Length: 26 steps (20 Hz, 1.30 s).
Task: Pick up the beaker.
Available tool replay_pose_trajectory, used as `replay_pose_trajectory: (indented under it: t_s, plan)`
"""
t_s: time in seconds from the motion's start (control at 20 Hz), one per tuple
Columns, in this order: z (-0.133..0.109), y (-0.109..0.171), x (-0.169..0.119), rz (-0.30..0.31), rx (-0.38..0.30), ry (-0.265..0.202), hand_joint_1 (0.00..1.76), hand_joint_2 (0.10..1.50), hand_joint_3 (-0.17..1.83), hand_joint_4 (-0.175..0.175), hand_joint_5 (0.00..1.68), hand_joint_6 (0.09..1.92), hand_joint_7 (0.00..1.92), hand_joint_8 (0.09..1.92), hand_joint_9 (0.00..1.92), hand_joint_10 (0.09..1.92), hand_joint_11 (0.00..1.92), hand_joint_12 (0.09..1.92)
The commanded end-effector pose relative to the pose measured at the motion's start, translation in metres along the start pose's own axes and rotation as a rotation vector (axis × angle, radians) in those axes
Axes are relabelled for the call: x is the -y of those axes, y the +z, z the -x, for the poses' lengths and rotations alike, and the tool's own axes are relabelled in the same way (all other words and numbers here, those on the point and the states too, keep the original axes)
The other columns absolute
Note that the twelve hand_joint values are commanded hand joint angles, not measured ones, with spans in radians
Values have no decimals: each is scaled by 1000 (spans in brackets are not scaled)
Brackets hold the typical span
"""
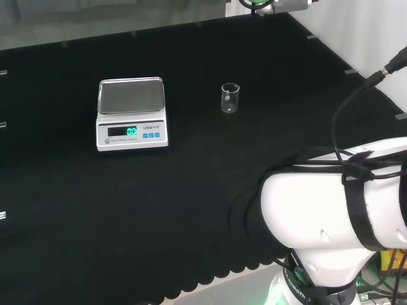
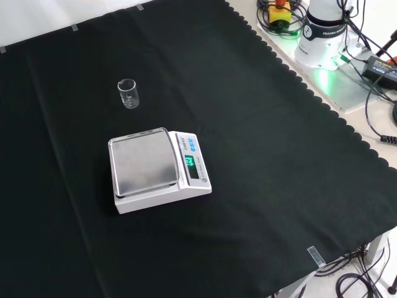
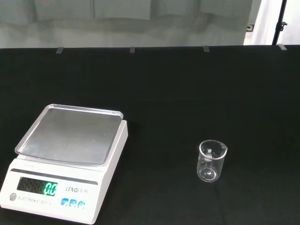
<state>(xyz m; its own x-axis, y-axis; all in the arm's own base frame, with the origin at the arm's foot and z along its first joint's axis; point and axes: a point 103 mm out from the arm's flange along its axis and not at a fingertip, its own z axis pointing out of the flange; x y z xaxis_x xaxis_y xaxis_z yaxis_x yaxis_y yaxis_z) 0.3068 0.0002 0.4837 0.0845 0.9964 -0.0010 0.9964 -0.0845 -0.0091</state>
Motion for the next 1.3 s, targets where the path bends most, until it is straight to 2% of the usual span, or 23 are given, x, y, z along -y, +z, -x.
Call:
replay_pose_trajectory:
  t_s: [0.05,0.2,0.25,0.3,0.6,0.7,0.75,0.85,1.05,1.2,1.3]
  plan:
    - [2,1,-1,10,3,-1,456,882,289,-86,292,87,69,831,132,952,256,1448]
    - [9,4,-2,10,1,0,458,901,309,-79,293,87,73,827,151,945,299,1429]
    - [30,6,1,19,-15,9,458,902,312,-79,294,87,73,827,155,944,302,1427]
    - [38,7,2,20,-18,9,458,901,314,-78,294,87,74,826,157,943,304,1426]
    - [45,10,-4,2,-18,11,458,897,322,-78,296,87,79,824,169,937,308,1425]
    - [43,14,-18,-21,-17,11,457,896,324,-78,297,87,80,823,173,936,309,1424]
    - [50,17,-25,-27,-21,78,457,895,325,-78,297,87,81,823,175,935,309,1424]
    - [52,23,-38,-35,-15,98,458,893,327,-78,298,87,82,822,180,934,309,1424]
    - [50,37,-63,-57,1,59,458,891,331,-79,300,87,85,822,190,933,310,1424]
    - [59,48,-80,-79,-14,57,459,889,334,-79,301,87,86,821,194,930,310,1424]
    - [62,55,-92,-94,17,69,460,888,336,-79,302,87,87,820,196,929,310,1423]
